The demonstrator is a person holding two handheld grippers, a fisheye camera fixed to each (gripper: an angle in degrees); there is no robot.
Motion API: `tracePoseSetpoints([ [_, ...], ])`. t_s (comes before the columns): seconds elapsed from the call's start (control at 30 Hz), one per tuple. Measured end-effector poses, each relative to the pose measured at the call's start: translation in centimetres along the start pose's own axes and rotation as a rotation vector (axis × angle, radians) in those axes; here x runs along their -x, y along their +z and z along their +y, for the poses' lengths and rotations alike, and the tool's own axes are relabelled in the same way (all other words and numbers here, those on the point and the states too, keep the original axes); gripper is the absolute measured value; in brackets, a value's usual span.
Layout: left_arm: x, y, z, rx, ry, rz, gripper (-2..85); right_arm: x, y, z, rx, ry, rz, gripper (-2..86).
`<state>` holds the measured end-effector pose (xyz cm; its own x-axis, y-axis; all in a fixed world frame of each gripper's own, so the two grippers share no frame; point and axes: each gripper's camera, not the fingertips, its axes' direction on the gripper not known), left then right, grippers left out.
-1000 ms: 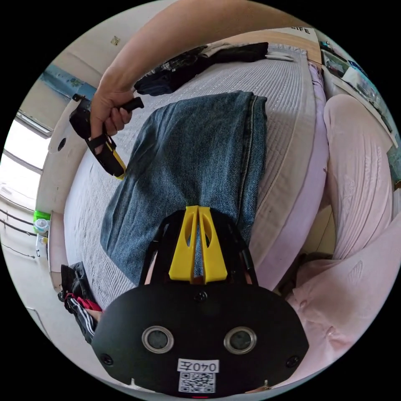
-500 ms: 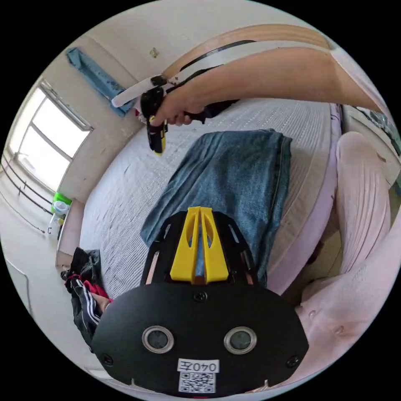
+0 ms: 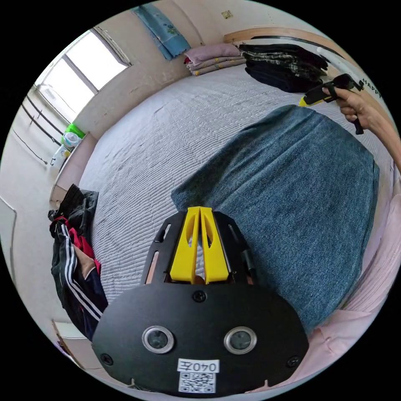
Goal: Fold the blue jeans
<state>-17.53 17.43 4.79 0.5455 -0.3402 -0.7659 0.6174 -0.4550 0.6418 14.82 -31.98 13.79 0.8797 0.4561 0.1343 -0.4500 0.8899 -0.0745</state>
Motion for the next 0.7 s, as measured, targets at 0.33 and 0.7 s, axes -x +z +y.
tracePoseSetpoints([
  [0.33,-8.3,-8.6,5.8,-0.108,0.253,0.340,-0.9,12.2,-3.1,13.7,0.134,-0.567,-0.144,-1.0],
  [0.7,-8.5,-7.4,5.3,0.012,0.269,0.312,-0.9,4.7,-2.5,14.2,0.113,-0.324,-0.155,-1.0],
])
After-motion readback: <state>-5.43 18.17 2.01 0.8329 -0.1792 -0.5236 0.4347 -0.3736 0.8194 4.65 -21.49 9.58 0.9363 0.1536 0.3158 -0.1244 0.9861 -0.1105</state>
